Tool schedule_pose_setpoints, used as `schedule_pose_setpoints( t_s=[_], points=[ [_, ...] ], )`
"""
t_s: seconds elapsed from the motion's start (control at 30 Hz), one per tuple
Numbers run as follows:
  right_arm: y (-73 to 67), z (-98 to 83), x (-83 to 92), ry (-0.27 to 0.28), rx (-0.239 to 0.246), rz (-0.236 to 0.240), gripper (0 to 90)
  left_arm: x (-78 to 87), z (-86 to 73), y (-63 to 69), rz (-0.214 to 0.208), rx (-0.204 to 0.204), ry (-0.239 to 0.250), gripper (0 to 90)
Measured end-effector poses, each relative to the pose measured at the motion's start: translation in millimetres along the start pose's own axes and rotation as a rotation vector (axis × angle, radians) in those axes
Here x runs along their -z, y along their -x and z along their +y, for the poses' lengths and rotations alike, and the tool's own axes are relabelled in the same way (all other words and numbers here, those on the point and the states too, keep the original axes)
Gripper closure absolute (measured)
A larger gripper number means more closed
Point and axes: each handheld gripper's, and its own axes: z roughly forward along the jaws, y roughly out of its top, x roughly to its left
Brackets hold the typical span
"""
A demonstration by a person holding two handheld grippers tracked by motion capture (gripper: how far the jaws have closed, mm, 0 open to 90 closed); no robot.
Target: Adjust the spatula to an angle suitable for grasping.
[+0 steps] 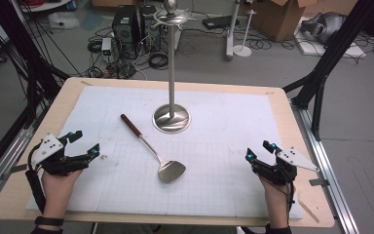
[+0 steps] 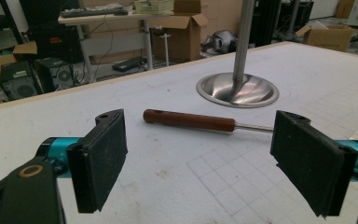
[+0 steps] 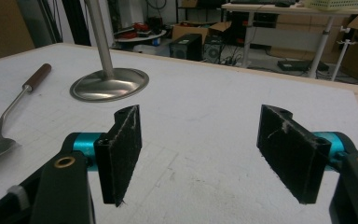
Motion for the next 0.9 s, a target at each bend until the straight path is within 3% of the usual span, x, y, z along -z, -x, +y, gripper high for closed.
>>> schedule_pose_setpoints(
  t_s=[0.4, 0.67, 0.9],
  points=[
    [-3.2, 3.4, 0.4, 0.002, 0.000, 0.008, 29.1, 3.3, 1.8, -2.0, -0.001, 0.004, 0.006, 19.1],
    [-5.0, 4.1, -0.7, 0.014, -0.032, 0.032, 28.3, 3.5, 2.6, -1.6, -0.013, -0.001, 0.014, 19.1],
    [-8.0, 7.0, -4.0, 0.005, -0.020, 0.041, 27.7, 5.8, 5.7, -2.3, -0.015, -0.002, 0.019, 19.3]
  ],
)
